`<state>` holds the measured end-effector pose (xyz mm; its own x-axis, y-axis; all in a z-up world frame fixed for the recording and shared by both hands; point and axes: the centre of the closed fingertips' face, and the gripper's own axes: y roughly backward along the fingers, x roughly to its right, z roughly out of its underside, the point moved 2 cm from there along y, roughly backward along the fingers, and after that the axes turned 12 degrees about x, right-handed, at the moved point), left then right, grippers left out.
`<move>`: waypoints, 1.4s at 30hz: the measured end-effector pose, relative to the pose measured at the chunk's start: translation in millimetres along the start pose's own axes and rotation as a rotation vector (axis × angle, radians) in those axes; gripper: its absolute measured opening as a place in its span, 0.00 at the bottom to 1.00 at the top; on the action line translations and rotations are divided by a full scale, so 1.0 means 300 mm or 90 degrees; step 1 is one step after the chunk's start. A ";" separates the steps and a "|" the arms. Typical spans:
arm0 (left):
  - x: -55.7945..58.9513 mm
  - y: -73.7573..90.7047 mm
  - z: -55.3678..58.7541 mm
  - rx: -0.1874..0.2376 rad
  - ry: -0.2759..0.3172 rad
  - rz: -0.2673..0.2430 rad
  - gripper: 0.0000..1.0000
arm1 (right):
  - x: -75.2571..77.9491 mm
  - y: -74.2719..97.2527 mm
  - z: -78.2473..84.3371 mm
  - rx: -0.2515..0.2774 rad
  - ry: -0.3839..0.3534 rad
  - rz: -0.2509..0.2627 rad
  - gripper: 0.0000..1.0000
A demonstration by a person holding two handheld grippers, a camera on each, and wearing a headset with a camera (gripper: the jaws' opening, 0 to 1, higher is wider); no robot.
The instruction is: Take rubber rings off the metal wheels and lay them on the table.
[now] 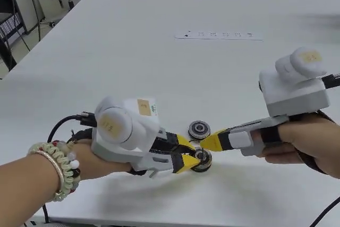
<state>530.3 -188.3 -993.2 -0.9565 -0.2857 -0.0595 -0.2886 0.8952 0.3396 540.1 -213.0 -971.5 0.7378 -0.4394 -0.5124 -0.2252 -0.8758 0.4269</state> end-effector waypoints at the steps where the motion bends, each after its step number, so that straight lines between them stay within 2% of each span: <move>1: -0.001 0.000 0.000 -0.001 0.001 0.000 0.12 | 0.003 0.001 0.003 -0.001 -0.004 0.004 0.00; 5: 0.000 0.001 -0.002 -0.010 0.003 0.000 0.11 | 0.017 0.006 0.009 -0.006 0.000 0.018 0.00; 9: 0.010 0.017 -0.020 -0.018 -0.009 0.013 0.10 | 0.021 0.011 0.007 -0.004 0.001 0.021 0.00; 13: 0.009 0.031 -0.067 0.008 -0.006 0.014 0.13 | 0.028 0.023 -0.005 0.006 -0.005 0.024 0.00; 17: 0.005 0.044 -0.112 0.026 -0.022 0.010 0.17 | 0.037 0.036 -0.020 0.019 -0.010 0.029 0.00; 22: 0.013 0.058 -0.181 0.056 -0.031 0.014 0.32 | 0.040 0.049 -0.051 0.044 -0.012 0.032 0.00; 28: 0.009 0.077 -0.230 0.050 -0.064 0.014 0.40 | 0.038 0.065 -0.083 0.071 -0.015 0.033 0.00; 34: 0.020 0.135 -0.276 0.058 -0.061 0.007 0.49 | 0.028 0.070 -0.103 0.089 -0.010 0.028 0.00; 38: 0.020 0.195 -0.296 0.072 -0.054 -0.022 0.55 | 0.014 0.066 -0.114 0.096 -0.003 0.021 0.00; 42: 0.015 0.263 -0.290 0.068 -0.045 -0.058 0.60 | 0.000 0.058 -0.115 0.094 0.008 0.013 0.00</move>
<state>507.0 -148.6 -884.8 -0.9259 -0.3454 -0.1533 -0.3732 0.8992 0.2284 558.1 -221.4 -938.2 0.7399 -0.4555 -0.4951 -0.3309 -0.8871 0.3218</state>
